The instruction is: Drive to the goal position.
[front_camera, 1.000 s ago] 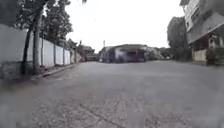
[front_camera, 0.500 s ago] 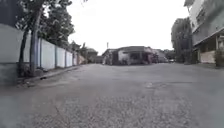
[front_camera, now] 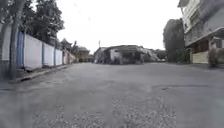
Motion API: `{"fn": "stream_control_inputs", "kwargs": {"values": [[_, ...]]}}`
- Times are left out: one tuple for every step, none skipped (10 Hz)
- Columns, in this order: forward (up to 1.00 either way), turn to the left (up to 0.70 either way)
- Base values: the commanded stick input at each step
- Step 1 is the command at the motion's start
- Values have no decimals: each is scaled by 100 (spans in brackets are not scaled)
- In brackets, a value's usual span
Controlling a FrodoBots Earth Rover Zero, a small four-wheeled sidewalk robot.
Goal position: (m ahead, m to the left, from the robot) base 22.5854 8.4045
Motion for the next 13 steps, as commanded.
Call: {"fn": "stream_control_inputs", "kwargs": {"values": [[100,0],[100,0],[100,0],[100,0],[100,0],[100,0],[100,0],[100,0],[100,0],[100,0],[100,0],[100,0],[100,0]]}}
